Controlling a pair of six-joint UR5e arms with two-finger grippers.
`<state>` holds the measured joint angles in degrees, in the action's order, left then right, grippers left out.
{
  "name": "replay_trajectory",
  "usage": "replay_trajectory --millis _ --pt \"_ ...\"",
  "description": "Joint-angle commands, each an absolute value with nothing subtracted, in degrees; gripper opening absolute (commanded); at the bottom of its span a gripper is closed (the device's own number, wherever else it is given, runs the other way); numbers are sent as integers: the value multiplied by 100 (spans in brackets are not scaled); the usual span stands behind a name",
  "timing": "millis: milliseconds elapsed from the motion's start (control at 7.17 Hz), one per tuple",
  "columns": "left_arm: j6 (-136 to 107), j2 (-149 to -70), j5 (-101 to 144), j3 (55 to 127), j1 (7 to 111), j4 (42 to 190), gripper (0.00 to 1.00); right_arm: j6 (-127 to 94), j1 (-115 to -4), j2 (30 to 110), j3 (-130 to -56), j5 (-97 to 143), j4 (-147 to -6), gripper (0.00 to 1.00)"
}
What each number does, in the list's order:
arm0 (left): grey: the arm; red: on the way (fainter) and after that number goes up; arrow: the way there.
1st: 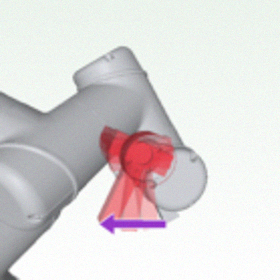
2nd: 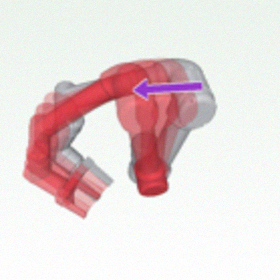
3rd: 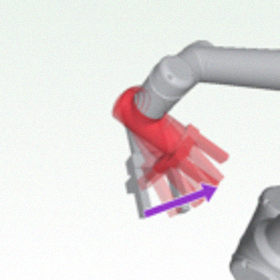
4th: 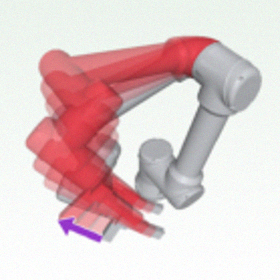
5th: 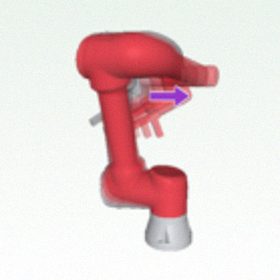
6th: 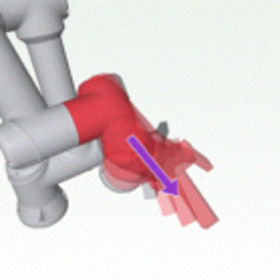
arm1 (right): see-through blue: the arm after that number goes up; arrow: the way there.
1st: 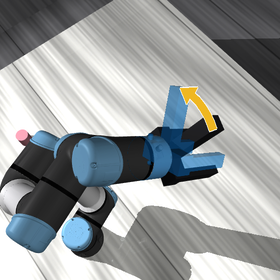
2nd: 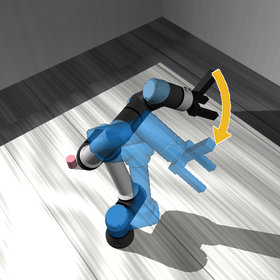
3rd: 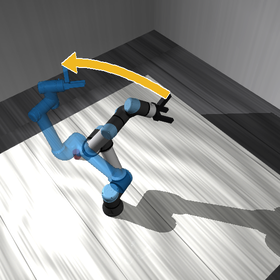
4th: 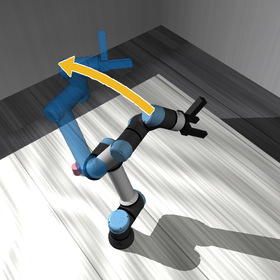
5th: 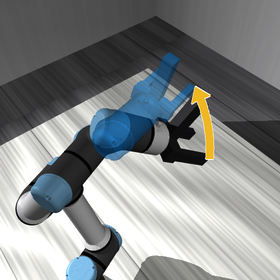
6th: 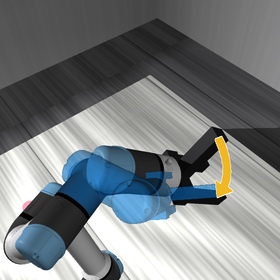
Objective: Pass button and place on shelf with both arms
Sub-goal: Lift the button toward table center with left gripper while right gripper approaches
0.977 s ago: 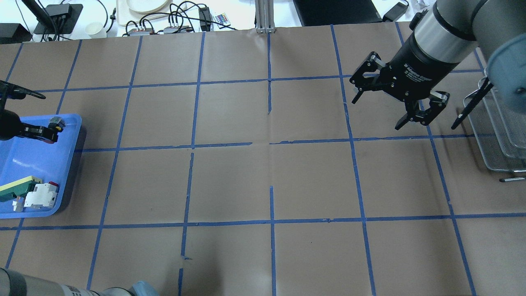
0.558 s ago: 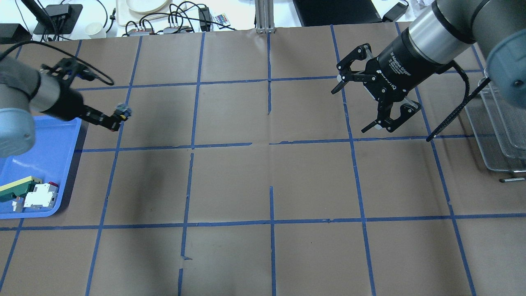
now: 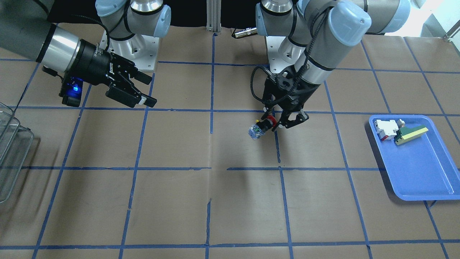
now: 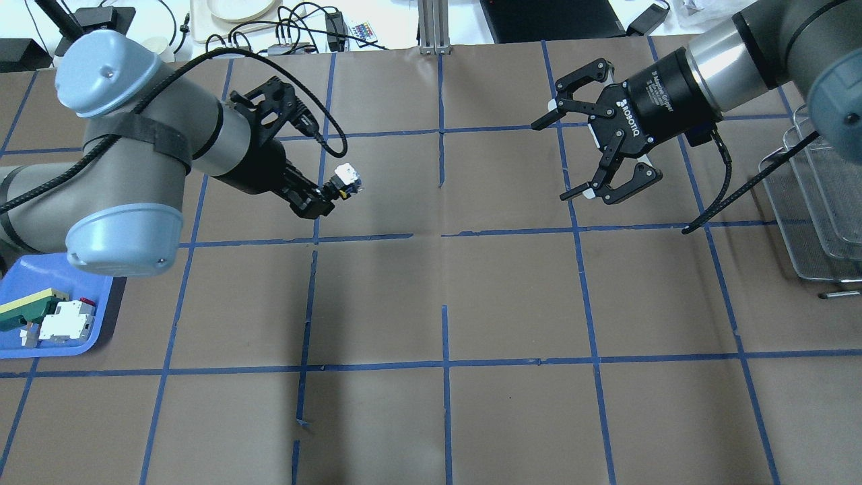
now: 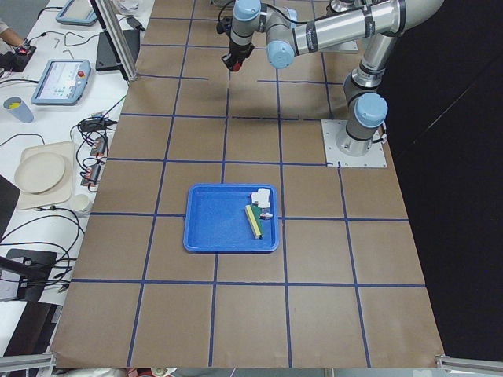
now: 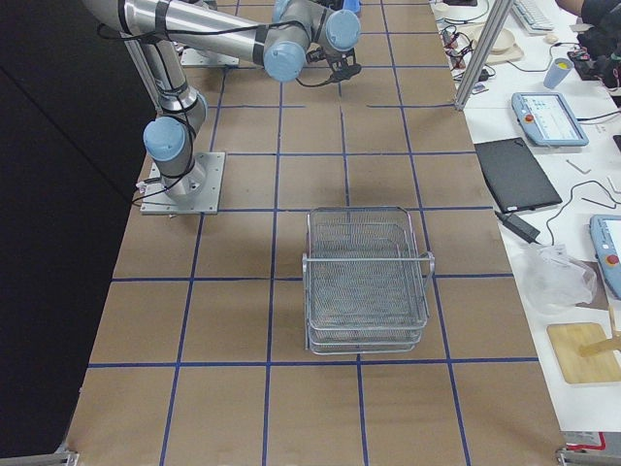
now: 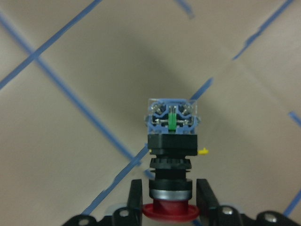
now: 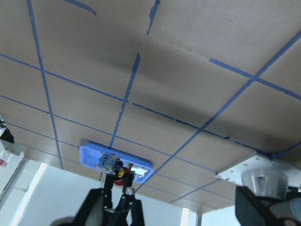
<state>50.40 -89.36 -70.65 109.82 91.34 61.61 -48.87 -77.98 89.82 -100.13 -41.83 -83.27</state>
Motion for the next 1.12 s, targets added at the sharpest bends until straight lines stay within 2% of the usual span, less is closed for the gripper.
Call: replay_trajectory --millis 0,558,977 --pt "5088 -8956 -6314 10960 9448 6082 21 -4747 -7419 8833 -10098 -3307 -7441 100" --pt "6096 -8921 -6539 10978 10248 5827 21 -3903 -7462 8702 -11090 -1830 -7241 100" --pt "6424 -8947 -6504 10969 10475 5792 22 -3963 -7479 8499 -11162 -1872 -7164 100"
